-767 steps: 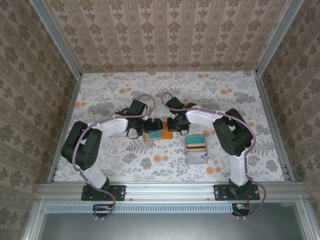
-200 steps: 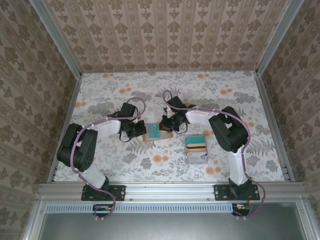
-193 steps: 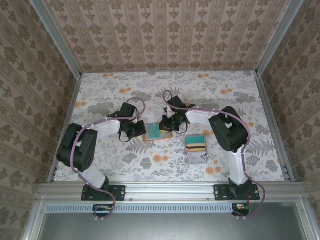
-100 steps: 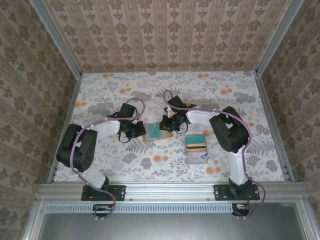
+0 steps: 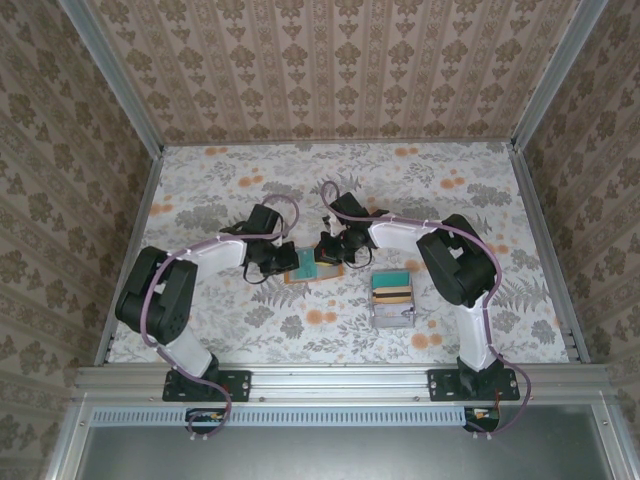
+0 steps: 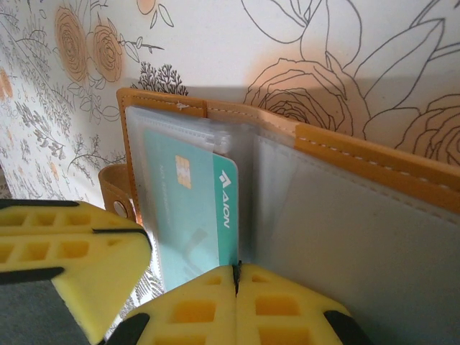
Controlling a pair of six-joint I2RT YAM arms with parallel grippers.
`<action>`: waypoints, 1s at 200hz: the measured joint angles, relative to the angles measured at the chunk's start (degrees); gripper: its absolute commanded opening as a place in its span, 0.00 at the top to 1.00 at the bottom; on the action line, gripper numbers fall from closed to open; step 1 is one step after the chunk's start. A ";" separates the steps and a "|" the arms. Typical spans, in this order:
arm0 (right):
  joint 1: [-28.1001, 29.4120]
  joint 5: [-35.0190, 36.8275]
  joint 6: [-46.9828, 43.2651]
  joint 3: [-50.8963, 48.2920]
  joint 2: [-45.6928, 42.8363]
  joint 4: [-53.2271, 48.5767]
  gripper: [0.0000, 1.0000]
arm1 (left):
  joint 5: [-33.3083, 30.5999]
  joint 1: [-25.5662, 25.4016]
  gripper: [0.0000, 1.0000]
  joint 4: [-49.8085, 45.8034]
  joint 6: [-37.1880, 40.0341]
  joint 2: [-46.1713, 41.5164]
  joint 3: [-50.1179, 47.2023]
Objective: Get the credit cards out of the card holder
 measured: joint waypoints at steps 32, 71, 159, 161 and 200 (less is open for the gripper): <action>0.00 0.00 -0.02 0.00 0.02 -0.02 1.00 | -0.09 -0.20 1.00 -0.13 -0.02 0.98 0.37; -0.04 0.02 -0.07 0.00 0.02 -0.04 1.00 | -0.46 -0.02 1.00 -0.22 -0.11 1.01 0.37; -1.81 0.02 -1.18 -0.28 0.02 -1.09 1.00 | -0.22 2.19 1.00 1.03 -0.83 0.20 -1.07; -1.86 0.02 -1.20 -0.28 0.02 -1.09 1.00 | -0.22 2.23 1.00 1.03 -0.83 0.20 -1.07; -1.75 -0.59 -0.39 -1.64 0.00 1.64 0.84 | -0.02 2.25 1.00 1.05 -0.85 0.20 -1.07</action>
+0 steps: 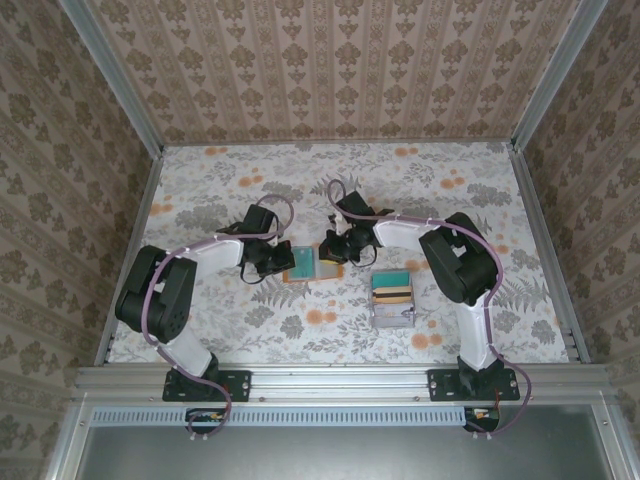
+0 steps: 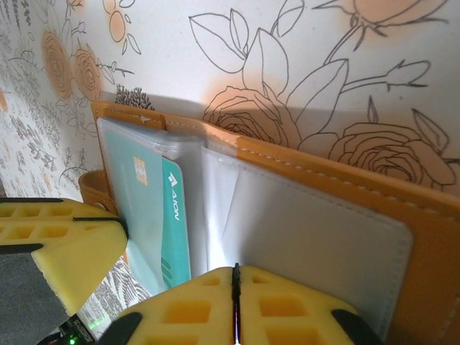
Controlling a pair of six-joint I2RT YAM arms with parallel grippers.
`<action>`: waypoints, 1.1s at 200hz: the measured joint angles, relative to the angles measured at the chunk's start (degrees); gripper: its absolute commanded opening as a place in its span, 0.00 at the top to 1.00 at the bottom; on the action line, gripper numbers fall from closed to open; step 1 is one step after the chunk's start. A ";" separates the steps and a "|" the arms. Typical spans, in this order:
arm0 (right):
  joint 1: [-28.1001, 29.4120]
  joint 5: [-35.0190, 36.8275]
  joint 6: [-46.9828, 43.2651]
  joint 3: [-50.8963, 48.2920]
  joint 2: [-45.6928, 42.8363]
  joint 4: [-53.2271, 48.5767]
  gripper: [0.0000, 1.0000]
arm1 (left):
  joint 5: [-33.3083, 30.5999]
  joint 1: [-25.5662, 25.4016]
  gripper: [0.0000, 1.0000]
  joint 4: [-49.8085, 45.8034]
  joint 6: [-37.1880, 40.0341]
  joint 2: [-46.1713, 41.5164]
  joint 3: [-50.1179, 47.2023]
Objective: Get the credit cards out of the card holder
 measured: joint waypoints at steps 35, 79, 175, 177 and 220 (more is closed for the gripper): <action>1.05 -0.96 1.07 -0.81 0.00 2.95 0.81 | 0.02 -0.02 1.00 0.02 -0.04 0.00 0.02; 1.90 -1.05 1.88 -0.79 0.00 3.45 0.81 | 0.17 -0.02 0.95 0.00 -0.42 -0.11 0.04; 1.92 -1.05 1.90 -0.79 0.00 3.45 0.80 | -0.02 0.09 0.94 -1.53 -0.42 -1.70 0.11; 1.92 -1.05 1.90 -0.79 0.00 3.43 0.80 | -0.02 0.09 0.94 -1.53 -0.42 -1.73 0.11; 1.92 -1.11 1.90 -0.63 0.02 3.41 0.78 | -0.02 0.09 1.00 -1.49 -0.39 -0.98 0.00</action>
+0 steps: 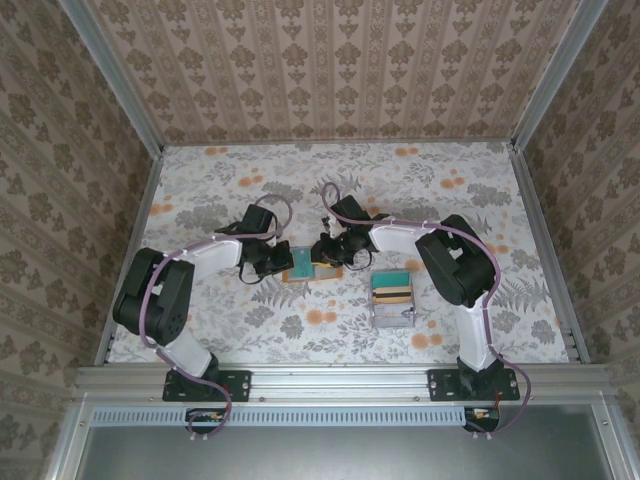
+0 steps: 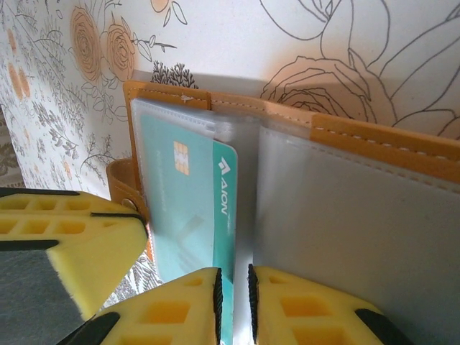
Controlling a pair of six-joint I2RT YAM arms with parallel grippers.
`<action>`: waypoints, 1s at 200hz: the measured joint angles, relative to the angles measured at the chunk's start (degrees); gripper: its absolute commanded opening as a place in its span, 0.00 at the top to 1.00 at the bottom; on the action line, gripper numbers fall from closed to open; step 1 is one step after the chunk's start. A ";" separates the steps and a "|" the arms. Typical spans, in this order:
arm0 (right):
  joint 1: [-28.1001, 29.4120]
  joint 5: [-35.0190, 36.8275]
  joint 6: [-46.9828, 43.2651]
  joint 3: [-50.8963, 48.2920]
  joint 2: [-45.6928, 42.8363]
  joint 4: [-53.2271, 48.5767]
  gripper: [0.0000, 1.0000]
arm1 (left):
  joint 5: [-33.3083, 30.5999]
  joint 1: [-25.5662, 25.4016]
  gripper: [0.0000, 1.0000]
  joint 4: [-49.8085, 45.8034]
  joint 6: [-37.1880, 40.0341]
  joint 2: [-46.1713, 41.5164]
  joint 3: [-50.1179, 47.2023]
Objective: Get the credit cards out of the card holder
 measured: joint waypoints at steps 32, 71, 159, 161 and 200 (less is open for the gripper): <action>0.09 -0.07 0.00 0.57 0.33 -0.02 0.79 | 0.17 0.00 1.00 0.55 0.00 0.35 -0.33; 0.22 -0.04 0.02 1.18 1.29 -0.33 0.74 | 0.24 -0.04 1.00 1.22 -0.02 0.35 -0.66; 0.55 -0.07 0.24 1.42 1.64 -0.22 0.81 | 0.28 -0.04 1.00 1.49 -0.02 0.35 -0.74; 0.55 -0.09 0.24 1.42 1.68 -0.17 0.81 | 0.28 -0.04 1.00 1.49 0.00 0.35 -0.74; 0.52 -1.07 0.52 1.53 2.05 0.48 0.81 | 0.46 -0.04 1.00 1.49 -0.02 0.35 -0.74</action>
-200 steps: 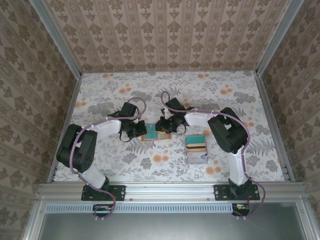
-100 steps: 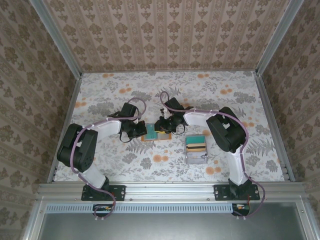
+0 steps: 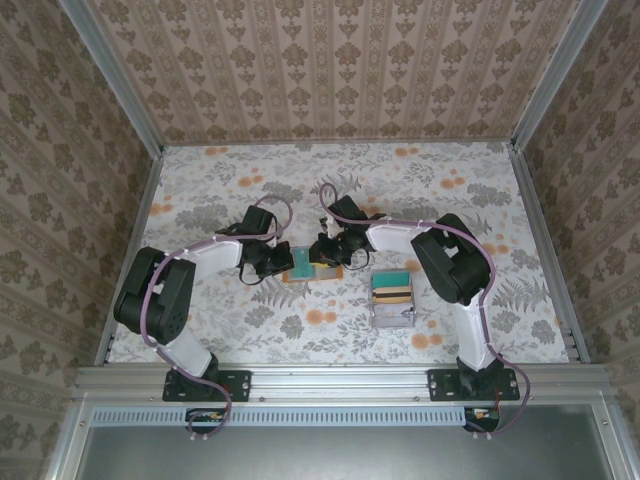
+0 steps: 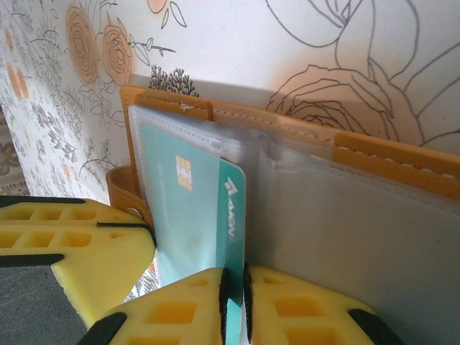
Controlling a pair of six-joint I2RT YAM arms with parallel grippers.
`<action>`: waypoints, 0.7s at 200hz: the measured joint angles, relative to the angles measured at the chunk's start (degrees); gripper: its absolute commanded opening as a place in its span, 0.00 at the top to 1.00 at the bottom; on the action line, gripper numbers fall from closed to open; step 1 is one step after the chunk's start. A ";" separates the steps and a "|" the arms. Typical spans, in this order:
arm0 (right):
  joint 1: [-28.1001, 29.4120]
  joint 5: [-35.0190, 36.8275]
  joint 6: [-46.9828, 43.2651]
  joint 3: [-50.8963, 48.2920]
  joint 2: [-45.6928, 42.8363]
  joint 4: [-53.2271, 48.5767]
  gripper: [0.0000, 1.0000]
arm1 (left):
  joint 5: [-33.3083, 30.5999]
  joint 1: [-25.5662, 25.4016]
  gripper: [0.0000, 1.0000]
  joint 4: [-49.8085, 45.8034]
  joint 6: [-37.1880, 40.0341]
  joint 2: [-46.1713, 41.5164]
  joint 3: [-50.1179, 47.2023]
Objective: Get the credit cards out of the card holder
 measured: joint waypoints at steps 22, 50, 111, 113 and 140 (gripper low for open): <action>0.00 -0.50 0.70 0.00 0.20 0.55 0.86 | -0.20 -0.39 1.00 0.04 0.00 0.00 0.00; -0.31 -0.72 1.20 0.07 0.22 0.79 1.00 | -0.72 -0.81 1.00 0.15 0.00 0.00 0.00; -1.55 -1.57 0.94 -2.05 -0.70 2.62 1.00 | -0.85 -0.81 1.00 0.26 0.00 0.00 0.00; -1.62 -1.60 0.94 -2.16 -0.83 2.62 1.00 | -0.85 -0.81 1.00 0.26 0.00 0.00 0.00; -2.78 -1.79 0.68 -3.17 -1.86 2.58 1.00 | -0.83 -0.81 1.00 0.26 0.02 0.00 0.00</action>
